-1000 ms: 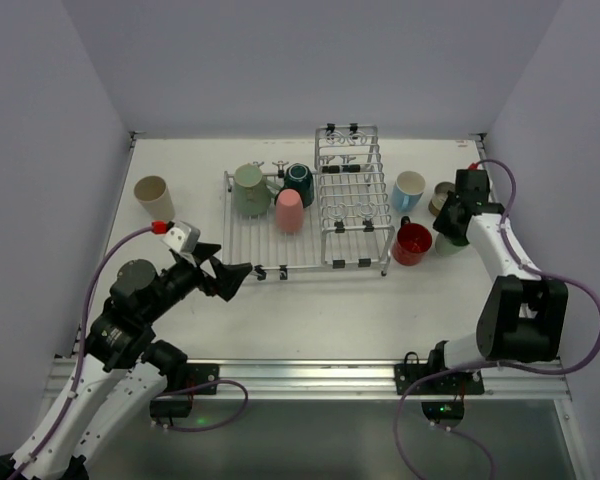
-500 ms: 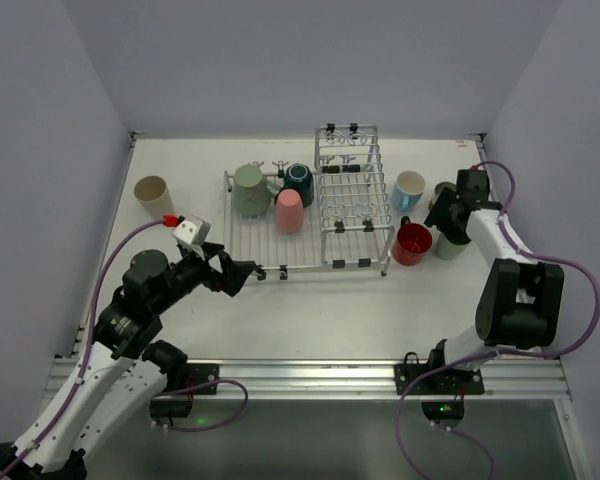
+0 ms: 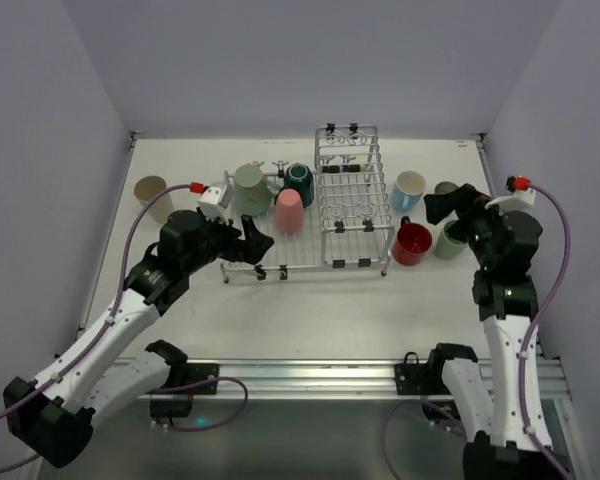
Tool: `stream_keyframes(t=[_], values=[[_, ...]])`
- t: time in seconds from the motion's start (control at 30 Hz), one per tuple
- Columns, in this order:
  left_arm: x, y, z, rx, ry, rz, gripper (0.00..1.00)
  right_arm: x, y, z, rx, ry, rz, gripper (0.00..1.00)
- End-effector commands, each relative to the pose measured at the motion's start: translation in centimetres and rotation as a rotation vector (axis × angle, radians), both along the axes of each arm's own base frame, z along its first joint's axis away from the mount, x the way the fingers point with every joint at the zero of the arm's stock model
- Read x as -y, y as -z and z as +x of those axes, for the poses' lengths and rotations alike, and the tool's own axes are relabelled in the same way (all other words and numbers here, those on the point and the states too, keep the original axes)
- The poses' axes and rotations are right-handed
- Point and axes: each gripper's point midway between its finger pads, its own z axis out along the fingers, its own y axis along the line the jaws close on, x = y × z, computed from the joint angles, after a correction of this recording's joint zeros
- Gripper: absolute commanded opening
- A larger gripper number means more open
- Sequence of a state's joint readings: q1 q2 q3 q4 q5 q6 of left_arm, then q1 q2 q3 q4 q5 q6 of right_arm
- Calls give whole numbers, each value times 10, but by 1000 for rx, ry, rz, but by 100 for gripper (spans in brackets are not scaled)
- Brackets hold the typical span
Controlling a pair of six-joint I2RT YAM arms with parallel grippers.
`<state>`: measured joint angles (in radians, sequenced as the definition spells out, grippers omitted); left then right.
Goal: Unload the cups from the dish rack
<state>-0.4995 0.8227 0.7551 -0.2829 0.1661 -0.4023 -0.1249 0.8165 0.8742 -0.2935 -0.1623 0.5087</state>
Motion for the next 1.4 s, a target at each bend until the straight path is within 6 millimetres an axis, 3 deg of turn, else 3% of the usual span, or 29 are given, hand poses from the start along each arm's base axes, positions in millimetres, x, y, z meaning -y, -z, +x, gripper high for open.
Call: stream_keyframes(t=[0.0, 0.03, 0.07, 0.13, 0.17, 0.23, 0.27, 0.3, 0.37, 0.43, 0.47, 0.5, 0.57, 0.63, 0.67, 0.87, 1.0, 1.03, 1.13, 1.17, 1.23, 1.33, 1.37], values=[[16, -19, 29, 10, -55, -101, 100, -42, -15, -28, 114, -201, 98, 99], [19, -21, 37, 21, -65, -110, 100, -48, -21, -34, 144, -232, 106, 99], [24, -7, 47, -13, -79, -87, 100, -53, -21, -40, 153, -258, 113, 99], [31, -9, 62, 1, -114, -65, 100, -63, -21, -52, 172, -313, 121, 99], [37, 5, 71, -28, -125, -32, 100, -64, -19, -55, 175, -322, 120, 99], [46, 0, 86, -2, -142, -17, 100, -71, -17, -64, 194, -357, 128, 99], [50, 14, 94, -22, -154, 22, 100, -75, -16, -67, 198, -384, 136, 99], [54, 5, 103, 15, -170, 42, 100, -80, -15, -70, 201, -412, 144, 99], [59, 12, 117, 31, -186, 89, 100, -90, -12, -78, 204, -477, 163, 99], [65, 0, 131, 93, -197, 100, 100, -93, -10, -83, 215, -499, 164, 99], [66, 13, 138, 82, -204, 132, 100, -93, -9, -84, 217, -503, 162, 99], [66, 8, 146, 97, -221, 147, 100, -94, -6, -85, 213, -507, 160, 99], [67, 23, 155, 75, -232, 194, 100, -97, -5, -89, 217, -530, 154, 99], [71, 26, 163, 81, -227, 211, 100, -100, -3, -93, 214, -550, 153, 99], [74, 38, 167, 63, -224, 232, 100, -101, -5, -95, 222, -559, 151, 99], [81, 47, 191, 71, -237, 292, 98, -109, -10, -105, 229, -611, 146, 99], [84, 59, 194, 56, -228, 311, 78, -111, -16, -111, 243, -624, 146, 99], [83, 62, 193, 51, -230, 314, 62, -112, -19, -113, 245, -627, 149, 99], [78, 66, 185, 43, -233, 309, 47, -114, -26, -117, 260, -632, 156, 99], [74, 61, 179, 48, -233, 298, 39, -114, -28, -119, 264, -636, 160, 99], [71, 50, 172, 56, -241, 267, 31, -116, -35, -121, 277, -645, 185, 99], [61, 11, 156, 115, -251, 187, 27, -121, -45, -126, 296, -673, 228, 99], [56, -13, 146, 151, -254, 145, 26, -123, -49, -128, 304, -689, 239, 99]])
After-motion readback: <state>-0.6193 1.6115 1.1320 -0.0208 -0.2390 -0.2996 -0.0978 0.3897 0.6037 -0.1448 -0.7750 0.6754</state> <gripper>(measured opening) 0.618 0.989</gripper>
